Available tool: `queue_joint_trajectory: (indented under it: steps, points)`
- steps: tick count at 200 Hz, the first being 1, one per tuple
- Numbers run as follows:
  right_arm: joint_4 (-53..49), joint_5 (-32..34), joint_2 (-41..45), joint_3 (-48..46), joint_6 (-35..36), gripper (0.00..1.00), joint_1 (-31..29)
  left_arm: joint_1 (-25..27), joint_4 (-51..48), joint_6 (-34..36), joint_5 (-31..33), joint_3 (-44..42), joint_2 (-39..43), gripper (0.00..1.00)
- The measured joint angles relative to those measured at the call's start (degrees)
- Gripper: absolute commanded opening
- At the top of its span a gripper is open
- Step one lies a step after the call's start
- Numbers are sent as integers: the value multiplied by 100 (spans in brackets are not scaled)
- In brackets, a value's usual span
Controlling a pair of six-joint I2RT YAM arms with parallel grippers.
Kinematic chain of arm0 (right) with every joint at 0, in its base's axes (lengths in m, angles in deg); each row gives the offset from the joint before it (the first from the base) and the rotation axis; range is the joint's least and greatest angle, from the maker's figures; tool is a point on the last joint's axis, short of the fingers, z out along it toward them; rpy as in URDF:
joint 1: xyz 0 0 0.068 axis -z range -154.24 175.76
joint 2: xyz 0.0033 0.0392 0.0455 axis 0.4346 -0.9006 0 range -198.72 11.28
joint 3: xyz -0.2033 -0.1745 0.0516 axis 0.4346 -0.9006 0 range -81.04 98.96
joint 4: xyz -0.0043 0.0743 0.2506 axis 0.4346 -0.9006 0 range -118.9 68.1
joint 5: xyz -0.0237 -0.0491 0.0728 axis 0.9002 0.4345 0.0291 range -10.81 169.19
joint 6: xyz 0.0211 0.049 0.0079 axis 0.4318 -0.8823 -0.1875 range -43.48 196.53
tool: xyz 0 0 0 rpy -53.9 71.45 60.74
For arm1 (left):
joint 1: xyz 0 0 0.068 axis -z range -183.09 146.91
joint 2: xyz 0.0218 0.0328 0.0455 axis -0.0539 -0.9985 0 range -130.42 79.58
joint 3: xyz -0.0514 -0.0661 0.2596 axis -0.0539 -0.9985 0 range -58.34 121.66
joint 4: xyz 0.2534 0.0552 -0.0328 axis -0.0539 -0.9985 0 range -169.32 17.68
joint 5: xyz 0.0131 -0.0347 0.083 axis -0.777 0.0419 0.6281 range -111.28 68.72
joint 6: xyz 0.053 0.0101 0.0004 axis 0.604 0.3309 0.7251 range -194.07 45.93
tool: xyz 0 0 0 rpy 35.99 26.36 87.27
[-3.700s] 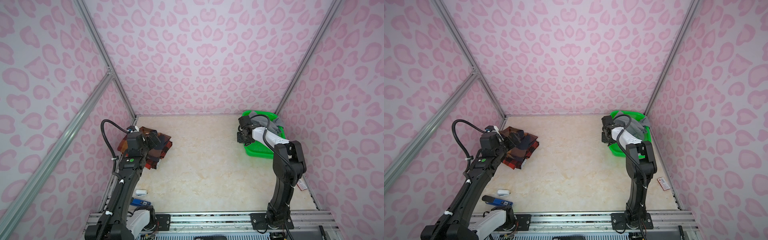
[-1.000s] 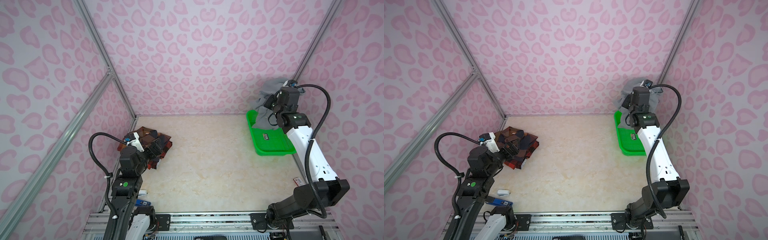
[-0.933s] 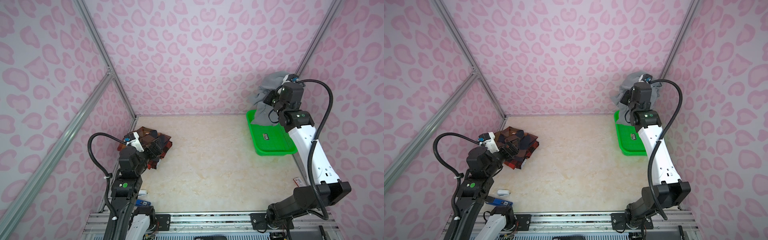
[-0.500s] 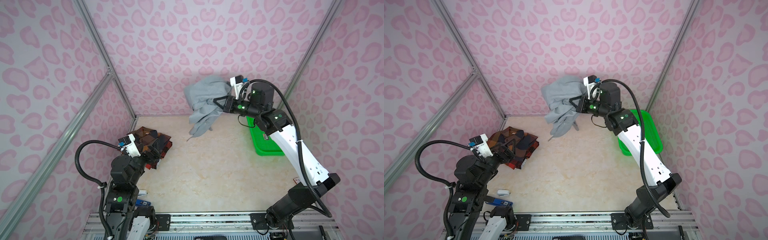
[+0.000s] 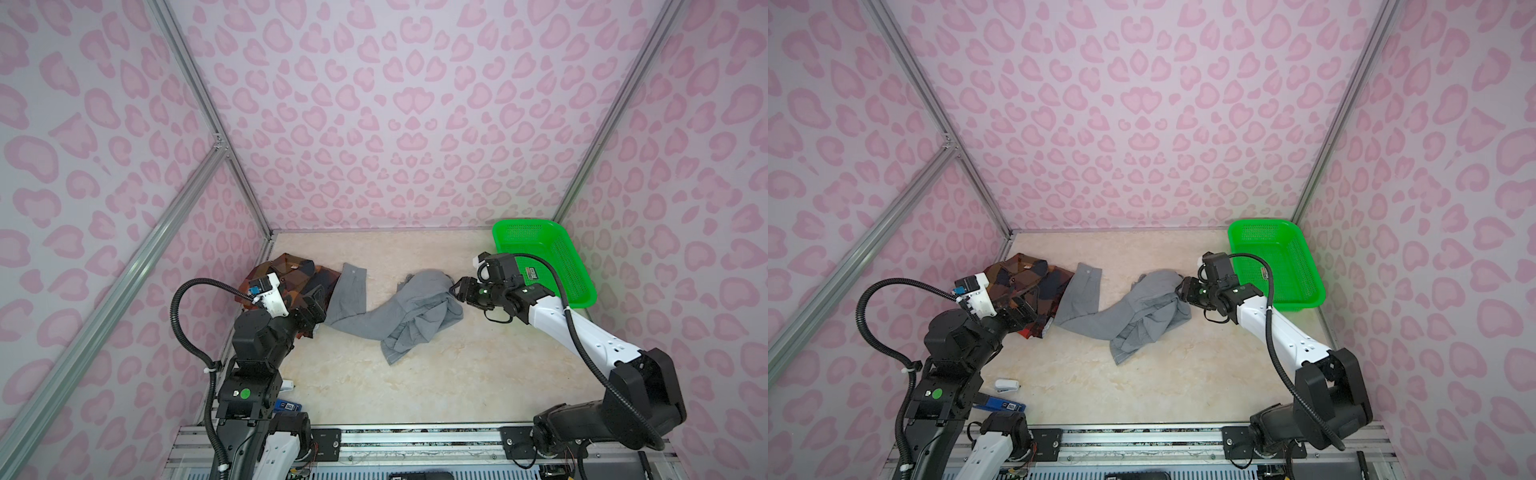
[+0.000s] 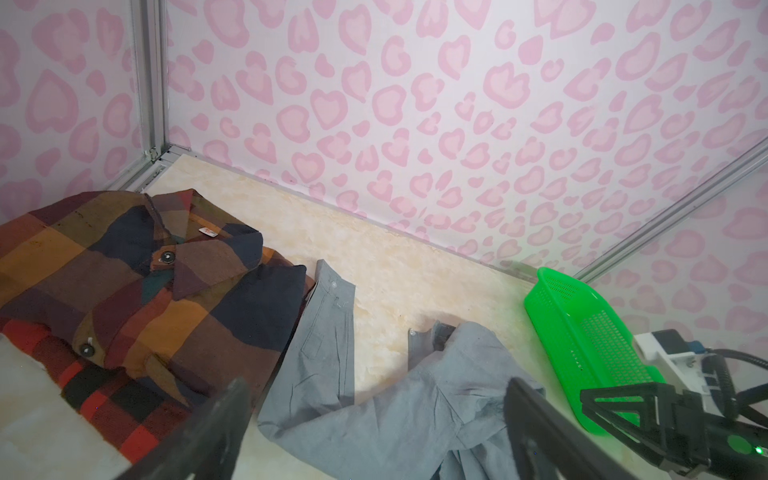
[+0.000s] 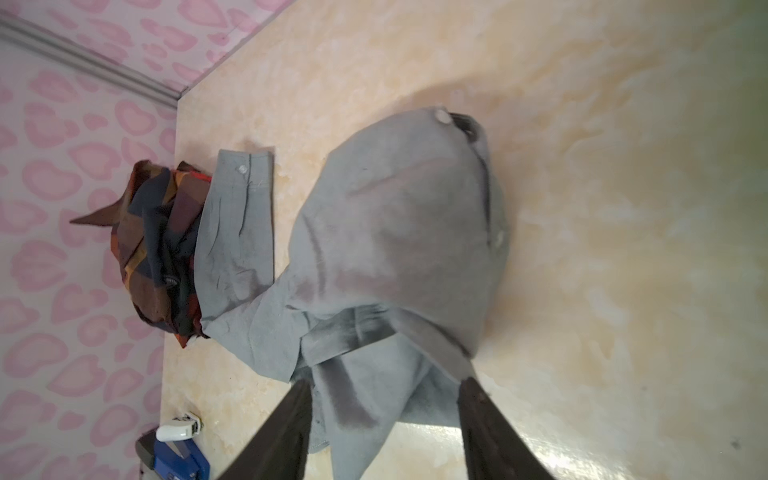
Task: Fold and stack the long sleeve shirts
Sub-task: 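Pull the grey shirt out of the basket onto the table with the right gripper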
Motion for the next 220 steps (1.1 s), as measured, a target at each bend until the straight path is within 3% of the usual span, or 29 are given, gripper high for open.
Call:
queue_joint_trajectory:
  steps: [22, 48, 80, 129, 189, 220]
  points:
    - [0, 564, -289, 367, 664, 61, -973, 2, 2, 2, 2, -52, 4, 97]
    - [-533, 1502, -1364, 1329, 1464, 64, -1897, 2, -31, 2, 96, -94, 55, 96]
    - [-494, 1814, -2446, 2024, 2352, 66, -2905, 2, -179, -22, 765, -83, 197, 96]
    - [-227, 1611, -3805, 3095, 3027, 69, -3359, -4, -662, -179, 2120, 70, 286, 96]
    - [33, 1504, -4863, 3871, 3475, 69, -3460, -7, -876, -251, 2623, 76, 358, 96]
    - [-15, 1996, -5438, 4371, 3646, 56, -3440, 2, -901, -291, 2684, 83, 380, 97]
